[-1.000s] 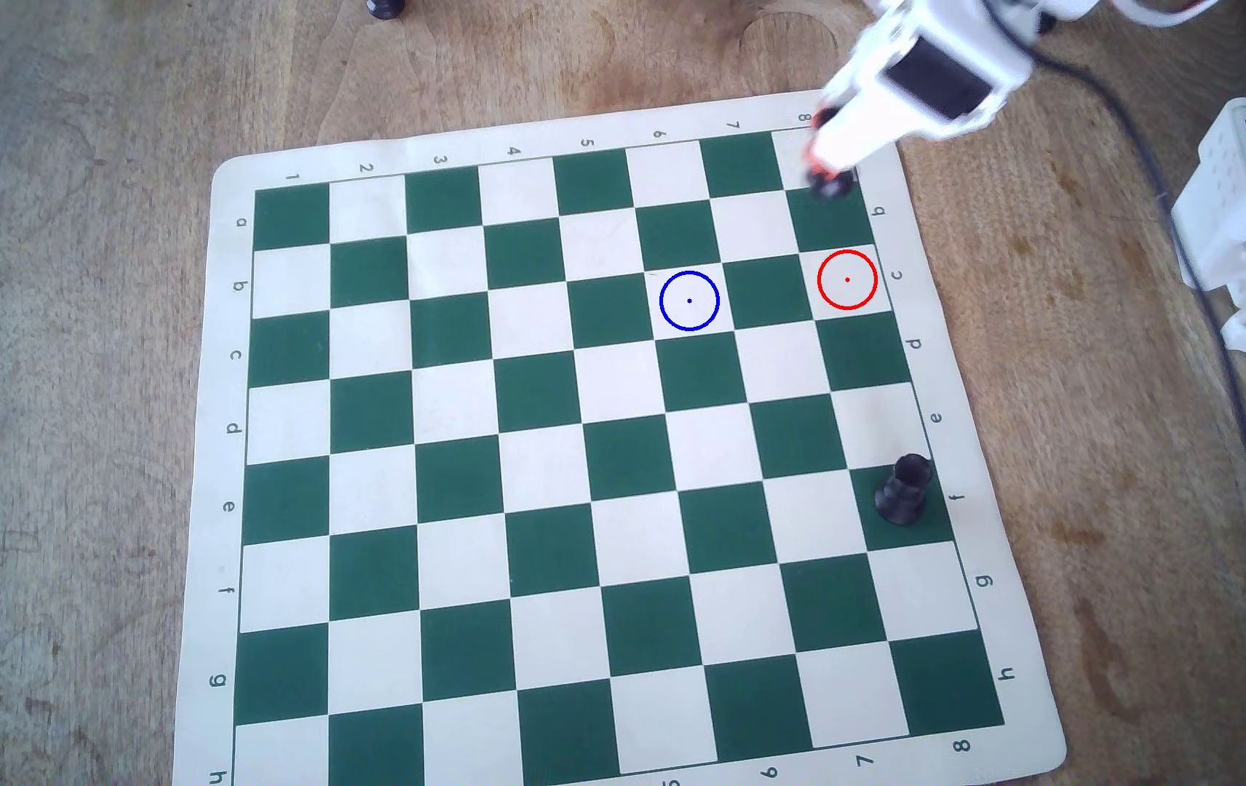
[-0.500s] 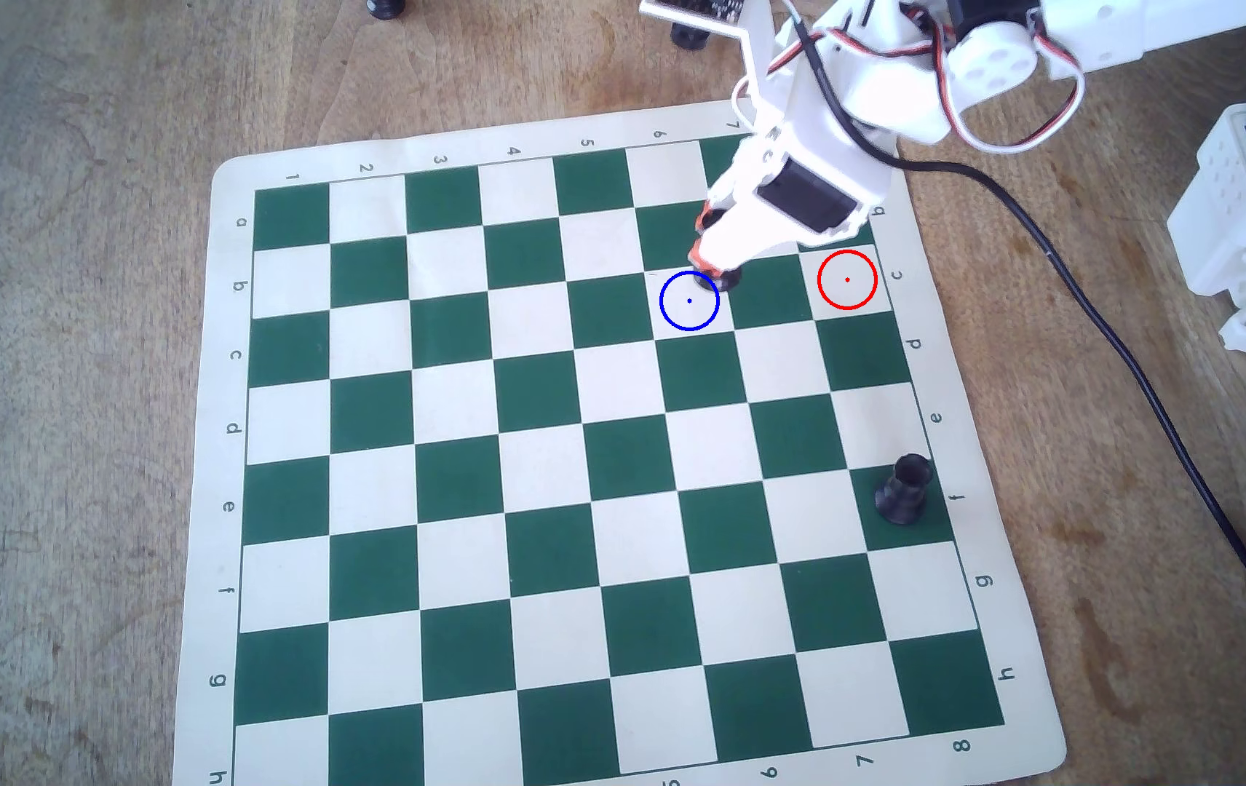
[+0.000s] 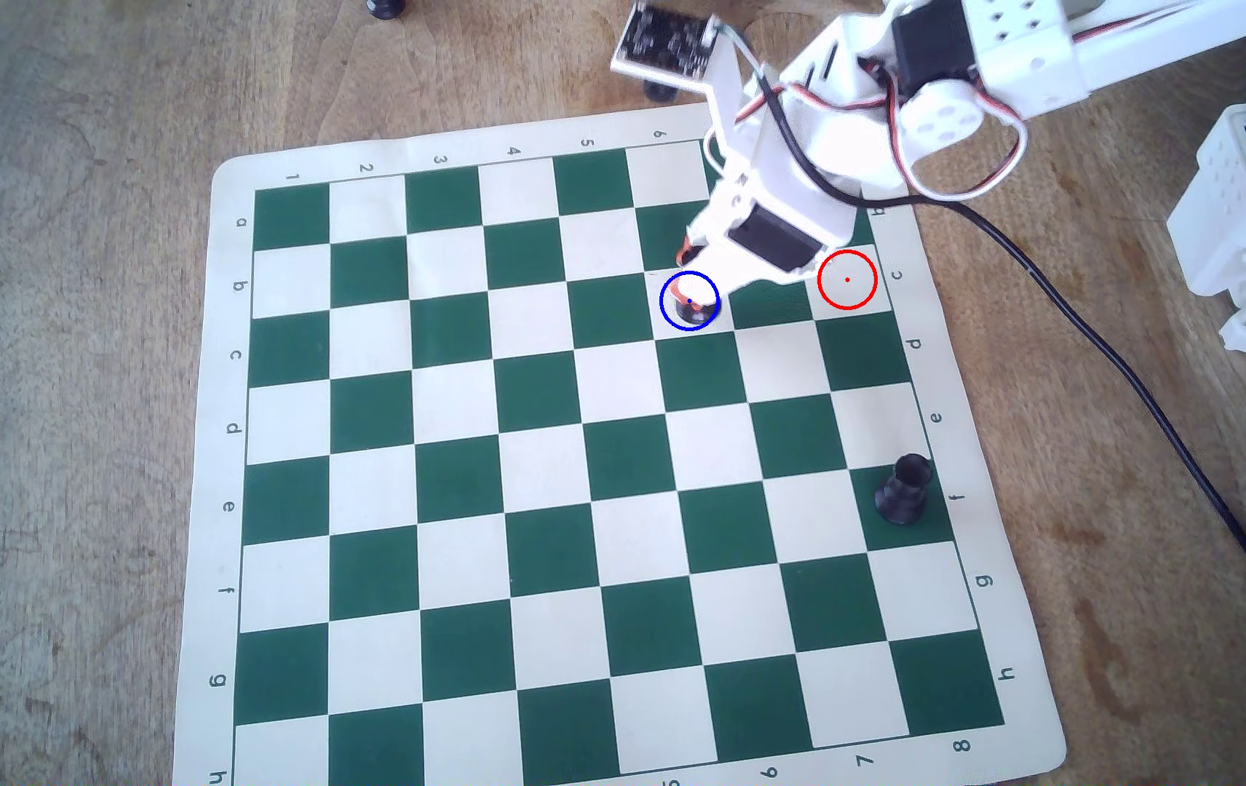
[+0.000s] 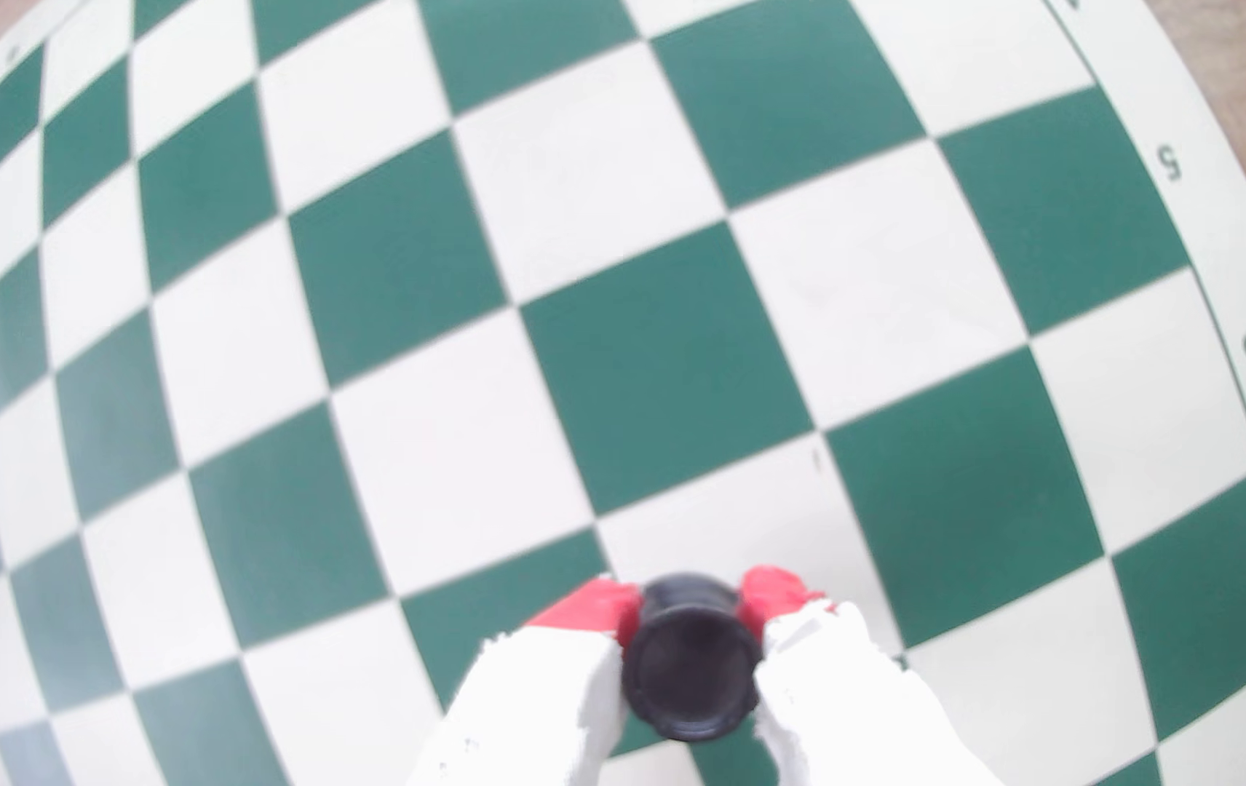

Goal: Move the chess piece from red to blue

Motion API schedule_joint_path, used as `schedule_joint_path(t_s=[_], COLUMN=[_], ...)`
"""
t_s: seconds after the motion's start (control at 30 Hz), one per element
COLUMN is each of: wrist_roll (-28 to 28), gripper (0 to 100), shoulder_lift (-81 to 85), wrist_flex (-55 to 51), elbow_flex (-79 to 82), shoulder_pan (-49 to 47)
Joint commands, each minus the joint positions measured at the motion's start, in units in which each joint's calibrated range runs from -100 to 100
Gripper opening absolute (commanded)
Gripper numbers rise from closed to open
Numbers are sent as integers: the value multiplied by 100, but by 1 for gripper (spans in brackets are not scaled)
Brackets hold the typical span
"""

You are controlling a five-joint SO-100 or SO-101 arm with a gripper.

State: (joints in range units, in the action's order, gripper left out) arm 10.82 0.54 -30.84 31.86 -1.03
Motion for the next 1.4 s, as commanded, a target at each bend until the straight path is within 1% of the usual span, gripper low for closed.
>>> schedule_joint_path(t_s=[0.0,0.7,0.83,0.93,0.97,1.23,1.37], wrist_roll=[-29,-132,-122,-112,-117,-98,-137], gripper=[0,1,9,12,16,24,28], shoulder_lift=[90,-37,-29,5,13,200,710], wrist_flex=[143,348,602,717,733,979,979], elbow_flex=[-49,78,223,332,368,595,930], shoulder_pan=[5,154,185,201,201,224,240])
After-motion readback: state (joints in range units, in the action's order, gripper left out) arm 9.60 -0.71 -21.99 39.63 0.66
